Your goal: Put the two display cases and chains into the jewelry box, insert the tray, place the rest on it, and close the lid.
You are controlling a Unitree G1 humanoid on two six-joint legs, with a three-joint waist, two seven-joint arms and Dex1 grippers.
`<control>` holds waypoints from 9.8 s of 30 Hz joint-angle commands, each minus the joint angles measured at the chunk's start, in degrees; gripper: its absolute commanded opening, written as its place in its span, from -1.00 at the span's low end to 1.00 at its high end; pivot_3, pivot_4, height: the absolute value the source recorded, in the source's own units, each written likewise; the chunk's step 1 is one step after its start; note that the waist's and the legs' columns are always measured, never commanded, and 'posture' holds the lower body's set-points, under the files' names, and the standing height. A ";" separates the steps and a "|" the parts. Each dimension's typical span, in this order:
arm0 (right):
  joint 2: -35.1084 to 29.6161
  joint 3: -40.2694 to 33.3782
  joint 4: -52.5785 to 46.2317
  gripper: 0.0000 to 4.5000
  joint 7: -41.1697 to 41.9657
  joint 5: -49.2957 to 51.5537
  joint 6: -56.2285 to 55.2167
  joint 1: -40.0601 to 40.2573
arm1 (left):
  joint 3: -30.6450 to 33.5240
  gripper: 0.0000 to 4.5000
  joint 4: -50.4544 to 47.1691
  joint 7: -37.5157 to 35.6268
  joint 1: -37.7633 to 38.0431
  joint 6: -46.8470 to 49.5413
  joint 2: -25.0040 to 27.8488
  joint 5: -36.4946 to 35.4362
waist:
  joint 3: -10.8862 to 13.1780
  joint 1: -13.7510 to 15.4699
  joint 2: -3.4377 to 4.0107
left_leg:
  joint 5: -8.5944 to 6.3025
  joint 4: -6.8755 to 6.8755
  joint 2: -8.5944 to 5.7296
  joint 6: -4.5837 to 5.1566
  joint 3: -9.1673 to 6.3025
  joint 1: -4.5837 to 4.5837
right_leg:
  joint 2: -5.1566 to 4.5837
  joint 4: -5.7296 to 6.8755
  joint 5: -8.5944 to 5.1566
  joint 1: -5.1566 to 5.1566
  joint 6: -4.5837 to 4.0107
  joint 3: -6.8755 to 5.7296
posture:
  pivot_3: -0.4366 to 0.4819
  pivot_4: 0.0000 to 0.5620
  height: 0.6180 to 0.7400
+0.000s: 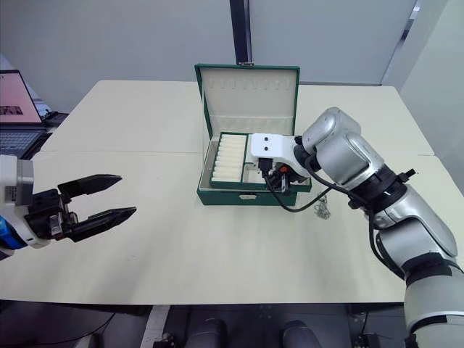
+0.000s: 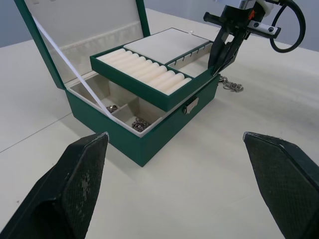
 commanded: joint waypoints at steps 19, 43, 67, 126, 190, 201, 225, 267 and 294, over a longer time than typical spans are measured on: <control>8.95 -1.06 13.02 -0.99 -1.68 -4.21 -9.17 -4.53 | 2.24 1.00 -7.48 6.52 -3.84 6.55 2.59 -5.19 | -0.02 -0.19 -0.03 | 0.02 -0.01 0.01 -0.05 -0.03 0.01 | 0.02 0.02 0.00 0.05 0.00 -0.02 | -0.05 -0.47 1.00; 12.69 -1.60 17.21 -0.99 -1.58 -4.71 -5.98 -6.47 | 2.47 1.00 -7.36 5.60 -1.56 4.64 1.66 -4.38 | -0.02 -0.15 -0.03 | 0.02 -0.05 0.01 -0.04 -0.03 0.00 | 0.02 0.01 0.00 0.03 0.00 -0.03 | -0.05 -0.47 1.00; 12.60 -4.42 19.55 0.17 -1.89 -4.59 -8.10 -8.87 | 2.49 1.00 -2.85 -0.04 2.24 -2.62 0.05 -0.98 | -0.01 -0.16 -0.03 | -0.04 -0.09 0.01 0.07 -0.02 0.00 | 0.02 0.00 0.00 -0.05 0.00 -0.03 | -0.05 -0.47 1.00; 13.24 -27.83 8.71 -0.99 -28.00 7.54 -4.44 6.60 | -1.78 1.00 -4.68 3.81 -8.71 4.61 1.89 -5.53 | 0.06 -0.83 -0.19 | 0.06 -0.15 0.00 -0.12 -0.03 -0.14 | 0.00 -0.03 0.00 0.04 0.01 -0.04 | -0.05 -0.47 1.00; 8.50 -39.53 -33.43 0.99 -60.73 19.41 8.70 60.98 | -17.63 1.00 -2.66 -4.80 -17.79 0.39 0.08 -1.03 | -0.07 0.44 -0.57 | -0.05 -0.20 -0.06 0.04 -0.03 -0.09 | 0.06 -0.08 -0.01 0.08 0.02 0.09 | -0.05 -0.47 1.00; 8.44 -37.26 -29.56 0.99 -60.41 18.46 6.41 59.52 | -17.31 1.00 -3.18 -3.95 -17.56 0.50 0.06 -1.28 | -0.14 0.40 -0.68 | -0.03 -0.18 -0.05 0.01 -0.03 -0.07 | 0.06 -0.07 -0.01 0.10 0.02 0.08 | -0.05 -0.47 1.00; 11.18 -36.04 -28.19 -0.93 -60.50 18.54 7.91 58.43 | -17.32 1.00 -3.88 -2.14 -18.61 2.43 0.32 -2.53 | -0.29 0.30 -0.92 | -0.03 -0.19 -0.03 0.01 -0.05 -0.04 | 0.08 -0.07 -0.01 0.12 0.02 0.07 | -0.05 -0.47 1.00; 6.45 -47.81 -43.70 -0.93 -62.02 28.93 25.45 42.75 | -19.05 1.00 -2.07 -2.49 -20.66 2.32 0.09 -1.33 | -0.25 0.57 -0.87 | -0.04 -0.22 -0.05 0.01 -0.01 -0.11 | 0.07 -0.08 -0.01 0.05 0.02 0.10 | -0.05 -0.47 1.00; 5.18 -43.14 -39.06 -0.93 -57.26 38.52 30.77 26.05 | -9.17 1.00 -0.72 -3.06 -13.54 2.54 0.61 -3.49 | -0.18 0.16 -0.78 | -0.06 -0.24 -0.02 0.06 0.04 -0.12 | 0.05 -0.09 -0.01 -0.02 0.02 0.12 | -0.05 -0.47 1.00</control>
